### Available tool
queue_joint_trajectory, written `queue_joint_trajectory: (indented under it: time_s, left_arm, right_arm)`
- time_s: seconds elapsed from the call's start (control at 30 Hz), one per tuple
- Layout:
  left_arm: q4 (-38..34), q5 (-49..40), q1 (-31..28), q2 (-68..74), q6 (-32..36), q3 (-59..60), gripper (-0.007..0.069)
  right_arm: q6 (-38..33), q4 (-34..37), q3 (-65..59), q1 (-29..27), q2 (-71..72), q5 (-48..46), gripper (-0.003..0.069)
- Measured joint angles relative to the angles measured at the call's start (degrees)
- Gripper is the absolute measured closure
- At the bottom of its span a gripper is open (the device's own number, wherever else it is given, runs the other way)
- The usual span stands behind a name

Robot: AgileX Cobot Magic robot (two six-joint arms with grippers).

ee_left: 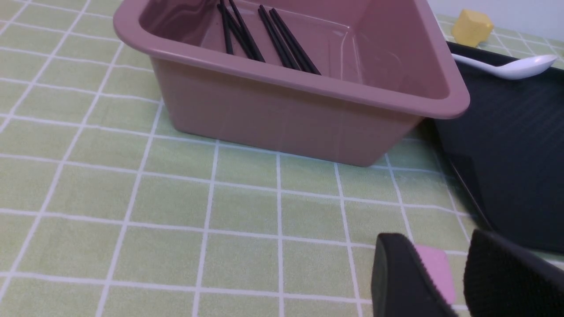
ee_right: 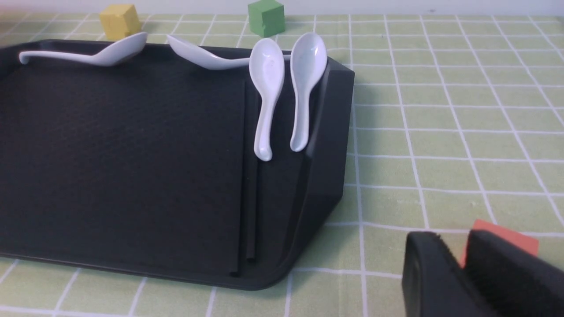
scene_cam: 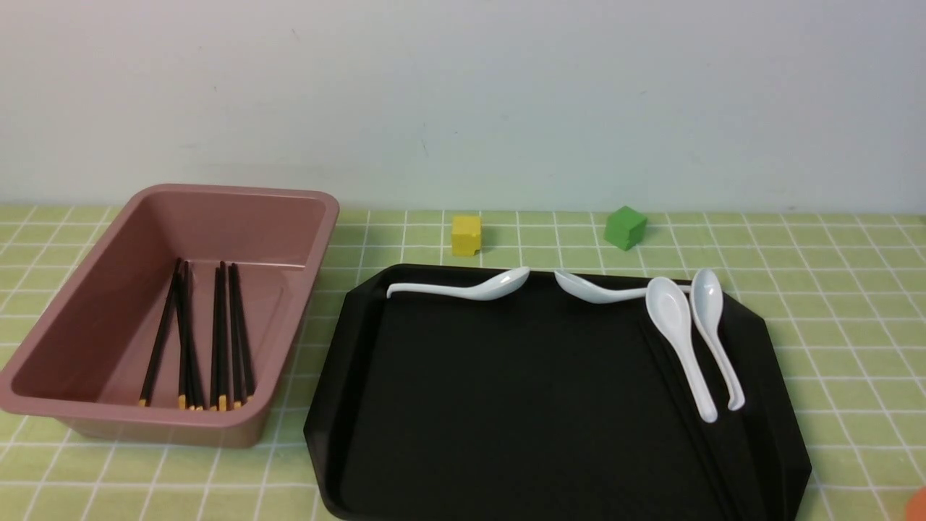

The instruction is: On green tablecloth take chopsticks from black tray and put them in box.

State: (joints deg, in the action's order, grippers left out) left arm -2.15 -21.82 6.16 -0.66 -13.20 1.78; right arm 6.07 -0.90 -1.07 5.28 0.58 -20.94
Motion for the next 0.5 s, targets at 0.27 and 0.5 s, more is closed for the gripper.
queue_joint_trajectory:
  time_s: [0.27,0.5]
  left_arm:
    - [0.0,0.0,0.0,0.0,0.0,0.0,0.0385]
    - [0.0,0.0,0.0,0.0,0.0,0.0,0.0385]
  right_arm:
    - [0.1,0.0,0.0,0.0,0.0,0.0,0.0497]
    - [0.0,0.0,0.0,0.0,0.0,0.0,0.0489]
